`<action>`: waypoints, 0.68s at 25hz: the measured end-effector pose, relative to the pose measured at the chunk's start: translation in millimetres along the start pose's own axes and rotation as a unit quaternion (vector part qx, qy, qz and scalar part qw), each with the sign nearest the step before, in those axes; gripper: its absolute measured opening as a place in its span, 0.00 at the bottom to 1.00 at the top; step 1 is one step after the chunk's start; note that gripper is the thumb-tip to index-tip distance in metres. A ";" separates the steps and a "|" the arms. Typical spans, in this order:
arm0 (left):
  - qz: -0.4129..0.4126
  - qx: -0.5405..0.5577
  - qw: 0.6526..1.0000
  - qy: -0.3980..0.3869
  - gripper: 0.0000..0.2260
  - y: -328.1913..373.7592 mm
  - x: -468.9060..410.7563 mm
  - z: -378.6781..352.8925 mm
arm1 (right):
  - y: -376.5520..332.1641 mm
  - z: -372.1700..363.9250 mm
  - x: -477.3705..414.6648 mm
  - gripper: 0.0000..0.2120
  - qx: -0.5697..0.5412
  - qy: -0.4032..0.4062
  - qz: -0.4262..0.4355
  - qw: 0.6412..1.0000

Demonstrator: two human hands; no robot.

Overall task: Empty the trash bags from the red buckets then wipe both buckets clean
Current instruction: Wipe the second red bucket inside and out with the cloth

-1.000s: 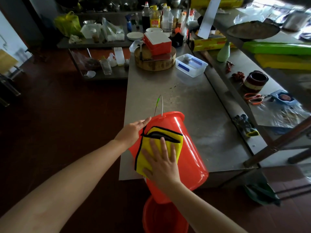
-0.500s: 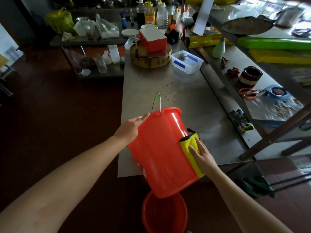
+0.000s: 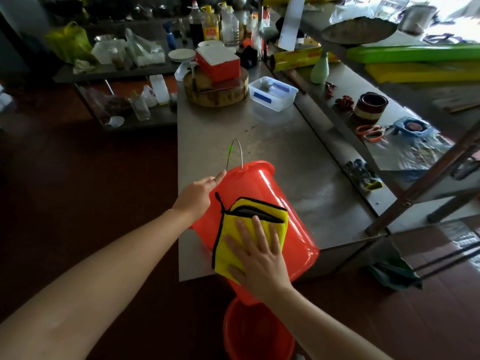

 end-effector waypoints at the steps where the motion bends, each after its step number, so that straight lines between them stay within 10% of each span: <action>1: -0.004 0.000 1.000 0.000 0.37 -0.3 -1.0 0.2 | 9.8 1.6 -0.1 0.34 -0.018 0.006 -0.012 1.000; 5: -0.003 -0.005 1.000 -0.005 0.36 9.3 -6.6 1.2 | 77.4 6.4 8.6 0.38 -0.149 -0.045 -0.184 0.970; 11: 0.006 -0.014 1.000 -0.002 0.37 13.0 -10.2 1.1 | 148.7 -0.9 34.5 0.40 -0.489 -0.117 -0.343 0.794; 17: 0.010 -0.020 1.000 -0.010 0.38 14.0 -13.8 -0.8 | 53.8 6.8 35.3 0.34 -0.173 -0.038 -0.263 0.948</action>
Point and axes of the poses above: each hand's wrist, its own x-axis away from the middle knuckle, its own z-axis out of the back of the hand, y = z × x, the point moved 2 cm from there along -x, towards the middle knuckle, and after that the axes turned 10 degrees about -y, right-handed, at the moved point
